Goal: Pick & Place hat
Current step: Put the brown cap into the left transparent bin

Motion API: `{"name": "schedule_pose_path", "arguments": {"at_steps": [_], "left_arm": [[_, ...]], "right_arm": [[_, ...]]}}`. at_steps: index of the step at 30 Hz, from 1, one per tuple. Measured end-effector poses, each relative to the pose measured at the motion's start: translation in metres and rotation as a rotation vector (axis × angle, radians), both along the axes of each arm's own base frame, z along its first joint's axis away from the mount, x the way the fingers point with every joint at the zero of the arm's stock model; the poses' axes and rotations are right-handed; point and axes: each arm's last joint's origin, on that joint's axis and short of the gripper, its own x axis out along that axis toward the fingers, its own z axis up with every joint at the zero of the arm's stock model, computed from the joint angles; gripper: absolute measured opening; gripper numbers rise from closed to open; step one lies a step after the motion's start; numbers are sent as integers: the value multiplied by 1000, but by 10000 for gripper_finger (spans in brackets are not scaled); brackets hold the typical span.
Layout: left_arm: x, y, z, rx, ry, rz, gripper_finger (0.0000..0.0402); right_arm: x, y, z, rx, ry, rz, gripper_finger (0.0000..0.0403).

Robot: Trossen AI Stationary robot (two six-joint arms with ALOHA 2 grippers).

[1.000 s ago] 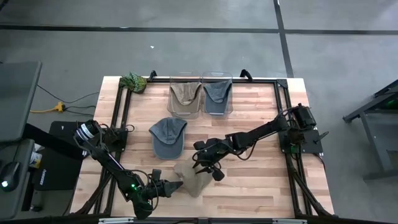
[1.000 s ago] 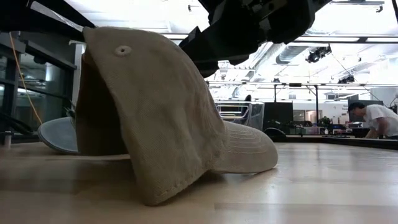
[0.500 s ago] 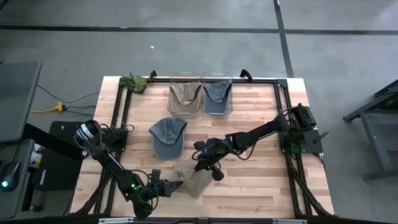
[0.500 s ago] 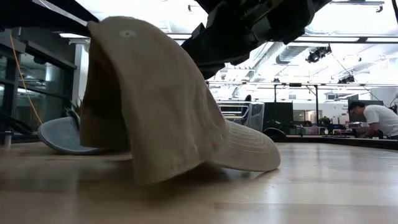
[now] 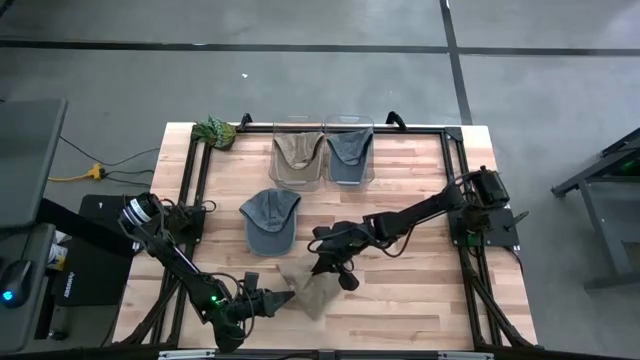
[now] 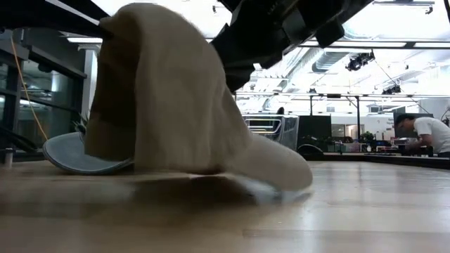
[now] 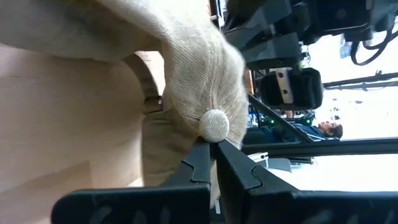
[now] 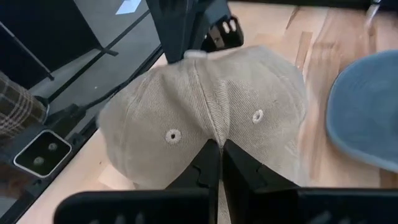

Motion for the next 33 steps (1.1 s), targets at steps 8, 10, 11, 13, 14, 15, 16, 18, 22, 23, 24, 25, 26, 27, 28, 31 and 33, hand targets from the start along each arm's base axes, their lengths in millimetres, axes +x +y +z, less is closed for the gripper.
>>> {"name": "schedule_pose_path", "arguments": {"at_steps": [8,10,11,13,14,15,16,18,22,23,24,25,26,27,28,31,33], "left_arm": [[1,-1,3,22,-20,-1,73],[2,-2,6,5,-47,15,109],[2,-2,7,0,-60,23,128],[2,-2,14,-12,-88,38,166],[2,-2,18,-17,-99,36,184],[2,-2,23,-18,-106,32,199],[1,-1,28,-18,-110,27,214],[0,1,37,-12,-116,19,237],[-5,8,59,20,-132,27,255],[-6,10,64,29,-138,34,256],[-7,11,70,37,-144,39,255],[-9,13,74,50,-148,50,254],[-10,15,78,71,-148,61,252],[-11,17,83,84,-151,75,249],[-13,19,87,94,-153,84,246],[-16,24,92,134,-150,127,238],[-17,26,95,141,-153,148,233]], "right_arm": [[-3,-3,12,-14,-19,-30,1],[-4,-4,11,-21,0,-32,1],[-5,-4,10,-25,8,-35,1],[-5,-4,9,-40,20,-42,1],[-6,-5,8,-49,23,-40,1],[-6,-5,8,-54,25,-41,1],[-6,-5,8,-55,26,-42,1],[-6,-5,8,-62,23,-53,0],[-6,-6,9,-77,17,-78,0],[-6,-6,10,-81,14,-83,0],[-7,-7,13,-87,5,-91,0],[-7,-7,16,-92,-8,-99,0],[-8,-8,21,-98,-22,-105,0],[-9,-9,25,-112,-41,-118,0],[-11,-10,32,-123,-61,-133,0],[-17,-13,50,-183,-119,-189,0],[-23,-16,62,-233,-156,-232,0]]}}
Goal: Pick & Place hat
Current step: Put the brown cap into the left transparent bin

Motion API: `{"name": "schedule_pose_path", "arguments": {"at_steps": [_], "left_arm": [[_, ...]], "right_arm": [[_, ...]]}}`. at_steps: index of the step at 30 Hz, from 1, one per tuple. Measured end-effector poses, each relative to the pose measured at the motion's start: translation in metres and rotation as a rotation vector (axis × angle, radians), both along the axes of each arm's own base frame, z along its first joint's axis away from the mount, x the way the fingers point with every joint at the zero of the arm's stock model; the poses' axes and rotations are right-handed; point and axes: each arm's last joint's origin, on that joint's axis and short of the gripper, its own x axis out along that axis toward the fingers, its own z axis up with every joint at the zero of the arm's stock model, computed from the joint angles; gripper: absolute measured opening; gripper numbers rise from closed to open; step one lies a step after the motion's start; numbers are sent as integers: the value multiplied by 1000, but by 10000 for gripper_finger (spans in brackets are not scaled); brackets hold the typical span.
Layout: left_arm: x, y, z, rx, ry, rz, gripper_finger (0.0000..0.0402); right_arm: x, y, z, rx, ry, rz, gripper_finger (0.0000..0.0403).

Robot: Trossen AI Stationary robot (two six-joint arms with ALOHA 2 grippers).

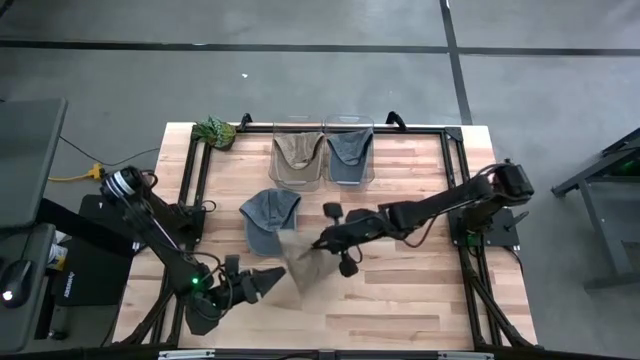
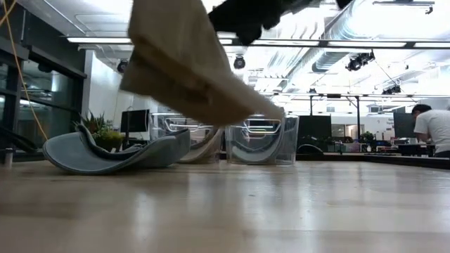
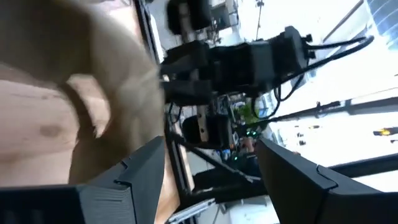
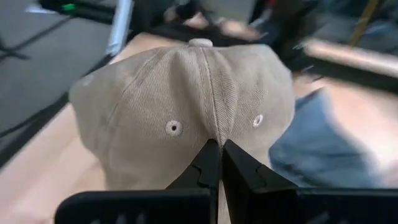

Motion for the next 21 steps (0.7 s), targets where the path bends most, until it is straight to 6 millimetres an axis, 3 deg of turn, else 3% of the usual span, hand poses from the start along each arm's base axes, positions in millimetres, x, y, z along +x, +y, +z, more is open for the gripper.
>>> {"name": "schedule_pose_path", "arguments": {"at_steps": [5,12,21], "left_arm": [[-1,4,4,-1,-18,57,229],[14,18,7,-58,-52,110,229],[42,44,15,-247,-176,163,229]], "right_arm": [[-16,-9,35,-145,-117,-139,0],[-38,-21,70,-447,-199,-316,0],[-46,-20,82,-912,-135,-462,0]]}}
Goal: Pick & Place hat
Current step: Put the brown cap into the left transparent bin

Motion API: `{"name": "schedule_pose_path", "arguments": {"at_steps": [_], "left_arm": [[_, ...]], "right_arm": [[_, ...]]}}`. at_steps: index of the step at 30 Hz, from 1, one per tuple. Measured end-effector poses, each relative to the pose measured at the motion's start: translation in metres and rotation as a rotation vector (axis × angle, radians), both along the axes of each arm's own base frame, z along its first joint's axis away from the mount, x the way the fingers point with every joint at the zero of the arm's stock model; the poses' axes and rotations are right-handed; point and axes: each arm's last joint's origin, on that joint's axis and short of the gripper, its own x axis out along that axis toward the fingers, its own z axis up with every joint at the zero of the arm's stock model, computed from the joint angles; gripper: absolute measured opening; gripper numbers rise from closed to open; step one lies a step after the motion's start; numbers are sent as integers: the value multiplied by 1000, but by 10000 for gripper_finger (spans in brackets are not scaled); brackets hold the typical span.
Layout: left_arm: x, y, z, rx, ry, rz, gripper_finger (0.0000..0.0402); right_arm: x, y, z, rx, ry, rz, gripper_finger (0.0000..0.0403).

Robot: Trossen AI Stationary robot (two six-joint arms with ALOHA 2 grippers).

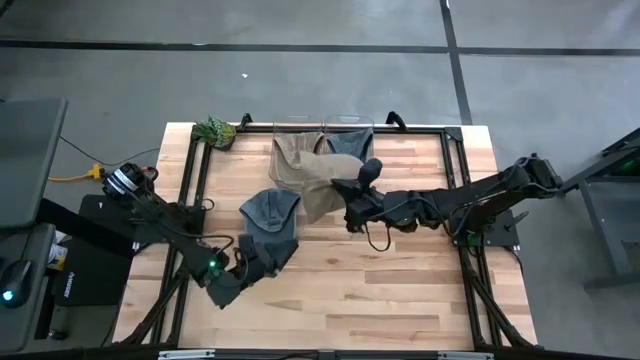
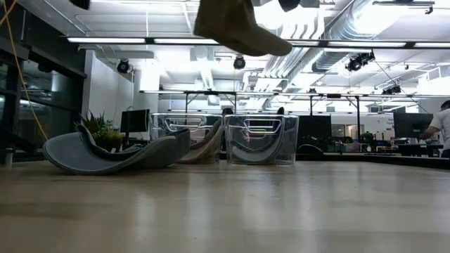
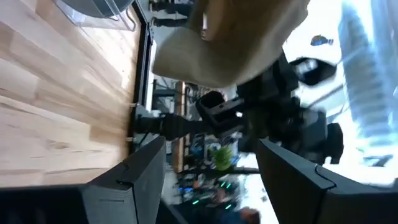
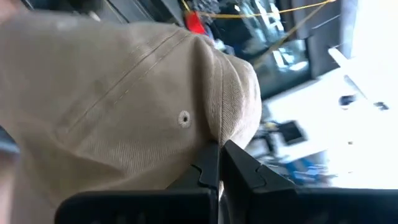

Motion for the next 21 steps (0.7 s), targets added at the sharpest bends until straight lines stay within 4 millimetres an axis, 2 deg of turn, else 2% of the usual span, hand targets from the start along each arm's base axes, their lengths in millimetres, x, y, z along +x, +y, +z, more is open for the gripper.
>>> {"name": "schedule_pose_path", "arguments": {"at_steps": [7,15,21], "left_arm": [[15,20,10,-143,-142,50,229],[32,45,18,-207,-239,41,229],[35,53,25,-251,-314,56,230]], "right_arm": [[-1,-1,4,-189,76,-97,0],[-1,-1,6,-195,66,-84,0],[-1,-1,6,-195,65,-84,0]]}}
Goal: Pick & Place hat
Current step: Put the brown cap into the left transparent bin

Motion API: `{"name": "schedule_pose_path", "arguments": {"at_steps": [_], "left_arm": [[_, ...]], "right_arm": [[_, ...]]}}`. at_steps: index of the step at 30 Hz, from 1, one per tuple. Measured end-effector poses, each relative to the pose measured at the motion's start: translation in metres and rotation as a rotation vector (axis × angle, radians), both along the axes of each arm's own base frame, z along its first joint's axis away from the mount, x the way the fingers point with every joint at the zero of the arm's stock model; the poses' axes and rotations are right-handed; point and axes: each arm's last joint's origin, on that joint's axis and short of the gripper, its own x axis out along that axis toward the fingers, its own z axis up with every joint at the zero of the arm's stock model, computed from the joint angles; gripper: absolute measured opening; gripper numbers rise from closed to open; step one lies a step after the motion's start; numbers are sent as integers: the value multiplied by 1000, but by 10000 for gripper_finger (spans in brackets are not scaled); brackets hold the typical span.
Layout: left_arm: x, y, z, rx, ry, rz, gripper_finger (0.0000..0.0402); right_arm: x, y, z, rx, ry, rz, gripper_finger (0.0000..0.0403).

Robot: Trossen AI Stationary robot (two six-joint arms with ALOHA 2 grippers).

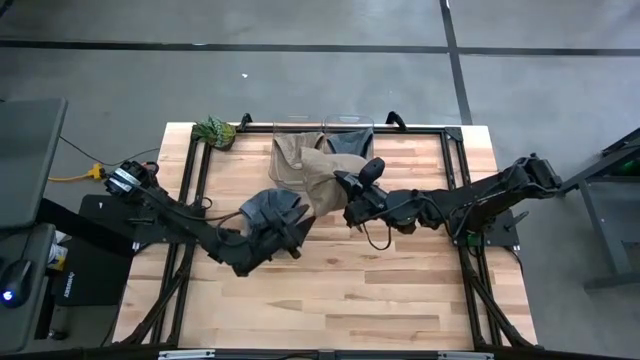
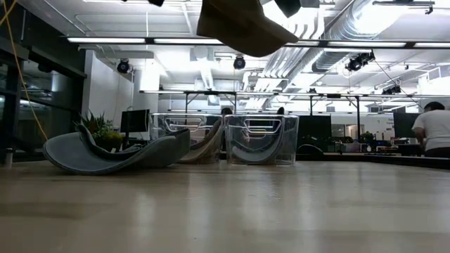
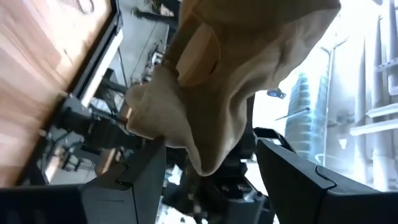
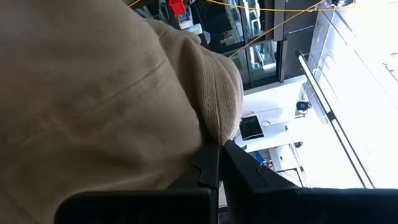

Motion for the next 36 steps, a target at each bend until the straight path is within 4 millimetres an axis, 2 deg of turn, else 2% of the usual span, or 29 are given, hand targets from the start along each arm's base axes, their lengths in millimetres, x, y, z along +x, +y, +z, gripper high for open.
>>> {"name": "schedule_pose_path", "arguments": {"at_steps": [4,12,17,25,30,36], "left_arm": [[0,-1,1,25,13,-9,230],[-6,0,2,133,161,145,230],[-6,-1,1,111,137,135,230],[-5,-5,2,76,59,-3,230],[-6,-9,-3,129,137,7,230],[-7,-8,-9,94,152,66,230]], "right_arm": [[0,-1,0,8,-6,-2,0],[0,-1,0,47,-34,-7,0],[0,-2,0,47,-34,-13,0],[3,-15,-1,47,-36,-57,0],[4,-24,-1,88,-69,-84,0],[5,-28,-1,108,-85,-80,0]]}}
